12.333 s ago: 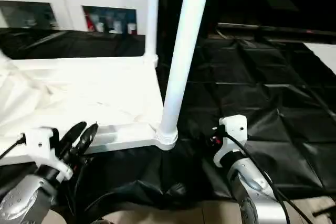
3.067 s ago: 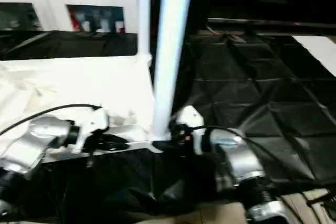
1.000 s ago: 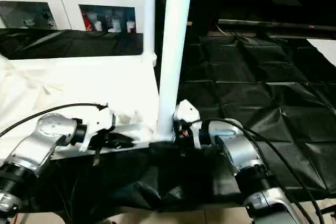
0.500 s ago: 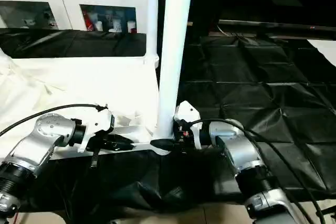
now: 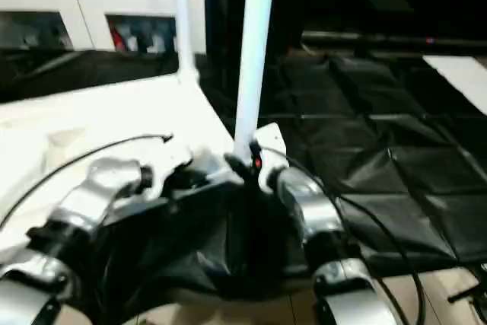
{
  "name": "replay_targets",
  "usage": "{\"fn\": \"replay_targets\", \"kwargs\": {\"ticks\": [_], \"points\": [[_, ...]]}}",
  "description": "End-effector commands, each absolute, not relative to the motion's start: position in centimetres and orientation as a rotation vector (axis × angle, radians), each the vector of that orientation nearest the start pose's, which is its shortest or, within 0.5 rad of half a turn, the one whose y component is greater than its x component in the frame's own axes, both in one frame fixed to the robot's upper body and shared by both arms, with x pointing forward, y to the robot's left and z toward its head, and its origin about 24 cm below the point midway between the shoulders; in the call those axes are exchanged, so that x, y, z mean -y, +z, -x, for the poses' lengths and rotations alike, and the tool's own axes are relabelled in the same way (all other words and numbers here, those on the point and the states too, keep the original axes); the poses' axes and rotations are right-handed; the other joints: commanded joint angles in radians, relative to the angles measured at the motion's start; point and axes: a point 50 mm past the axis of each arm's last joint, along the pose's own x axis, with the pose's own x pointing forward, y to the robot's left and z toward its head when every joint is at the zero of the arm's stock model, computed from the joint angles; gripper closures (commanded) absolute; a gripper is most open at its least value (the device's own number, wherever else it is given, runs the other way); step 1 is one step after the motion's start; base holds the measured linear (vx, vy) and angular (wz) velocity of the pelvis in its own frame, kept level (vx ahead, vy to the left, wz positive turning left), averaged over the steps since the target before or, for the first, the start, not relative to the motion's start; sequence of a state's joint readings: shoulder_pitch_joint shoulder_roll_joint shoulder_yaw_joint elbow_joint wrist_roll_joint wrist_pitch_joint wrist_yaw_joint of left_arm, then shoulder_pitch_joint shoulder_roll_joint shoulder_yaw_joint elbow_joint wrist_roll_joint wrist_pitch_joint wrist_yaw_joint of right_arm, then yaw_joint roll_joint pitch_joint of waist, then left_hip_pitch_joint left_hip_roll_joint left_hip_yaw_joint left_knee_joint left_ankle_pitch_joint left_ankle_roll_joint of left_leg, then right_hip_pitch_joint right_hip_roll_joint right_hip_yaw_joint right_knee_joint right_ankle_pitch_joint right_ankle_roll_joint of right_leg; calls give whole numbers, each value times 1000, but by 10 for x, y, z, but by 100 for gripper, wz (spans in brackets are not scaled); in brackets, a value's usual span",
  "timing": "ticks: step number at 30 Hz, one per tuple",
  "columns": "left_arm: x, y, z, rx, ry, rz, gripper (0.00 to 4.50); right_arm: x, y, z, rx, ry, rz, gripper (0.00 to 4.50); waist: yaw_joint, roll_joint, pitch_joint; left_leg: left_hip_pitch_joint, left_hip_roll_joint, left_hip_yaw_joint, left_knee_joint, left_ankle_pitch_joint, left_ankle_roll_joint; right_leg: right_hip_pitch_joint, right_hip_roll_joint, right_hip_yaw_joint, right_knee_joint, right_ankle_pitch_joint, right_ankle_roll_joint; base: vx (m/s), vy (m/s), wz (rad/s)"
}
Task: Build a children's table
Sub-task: Rotate leg to tighten
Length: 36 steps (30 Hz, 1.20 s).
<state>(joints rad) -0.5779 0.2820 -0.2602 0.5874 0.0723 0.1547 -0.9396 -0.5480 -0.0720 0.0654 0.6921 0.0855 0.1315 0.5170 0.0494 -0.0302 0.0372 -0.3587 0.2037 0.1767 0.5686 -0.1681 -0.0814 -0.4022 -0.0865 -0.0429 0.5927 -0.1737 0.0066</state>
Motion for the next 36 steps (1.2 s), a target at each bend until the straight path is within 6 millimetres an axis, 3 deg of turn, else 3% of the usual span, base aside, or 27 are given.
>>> {"fn": "replay_targets", "kwargs": {"ticks": [1,3,8,13,15,16,21,24,27,31,36], "points": [[-84,52,-328,-322,-1115,-357,450,42,24,-318,-304,879,-35,148,-4,-2,-43,15,13,-10,-71,-431,-16,12,-46,22,-107,-583,-81,0,0,0],[-84,52,-328,-322,-1123,-358,450,43,25,-319,-303,882,-46,114,-4,-3,-41,14,14,-11,-72,-434,-13,12,-46,21,-108,-588,-82,0,0,0],[-94,49,-320,-336,-1188,-357,450,59,30,-319,-288,958,-29,78,-3,-3,-45,9,16,-13,-74,-431,-6,17,-47,21,-104,-565,-86,0,0,0],[-109,45,-314,-352,-1246,-372,450,91,35,-307,-305,1173,37,78,8,-3,-49,5,21,-1,-71,-345,28,24,-41,29,-86,-376,-147,0,0,0],[-114,46,-310,-355,-1282,-366,450,100,36,-306,-318,1203,50,78,12,-4,-51,3,22,2,-67,-325,39,27,-43,30,-80,-345,-165,0,0,0],[-116,46,-309,-352,-1302,-362,450,103,37,-305,-324,1212,53,78,14,-4,-55,-3,21,2,-67,-279,43,35,-45,29,-73,-301,-175,0,0,0],[-127,49,-302,-360,-1377,-349,450,119,37,-300,-365,1284,96,91,15,-1,-55,-2,25,6,-65,-225,47,38,-40,26,-60,-205,-215,0,0,0],[-132,49,-300,-365,-1398,-352,450,123,37,-298,-380,1303,109,108,19,1,-54,-1,26,7,-65,-227,49,39,-39,25,-58,-195,-223,0,0,0],[-138,49,-298,-387,-1418,-357,450,125,37,-294,-401,1347,122,147,19,-1,-52,2,26,9,-67,-261,40,36,-42,26,-63,-249,-212,0,0,0],[-142,49,-296,-402,-1433,-357,450,125,37,-290,-417,1381,132,164,22,-3,-51,2,27,9,-67,-267,34,36,-43,28,-64,-275,-196,0,0,0],[-143,49,-295,-411,-1443,-354,450,125,36,-288,-429,1399,131,172,23,-4,-52,2,27,10,-66,-253,35,36,-43,28,-62,-257,-200,0,0,0]]}}
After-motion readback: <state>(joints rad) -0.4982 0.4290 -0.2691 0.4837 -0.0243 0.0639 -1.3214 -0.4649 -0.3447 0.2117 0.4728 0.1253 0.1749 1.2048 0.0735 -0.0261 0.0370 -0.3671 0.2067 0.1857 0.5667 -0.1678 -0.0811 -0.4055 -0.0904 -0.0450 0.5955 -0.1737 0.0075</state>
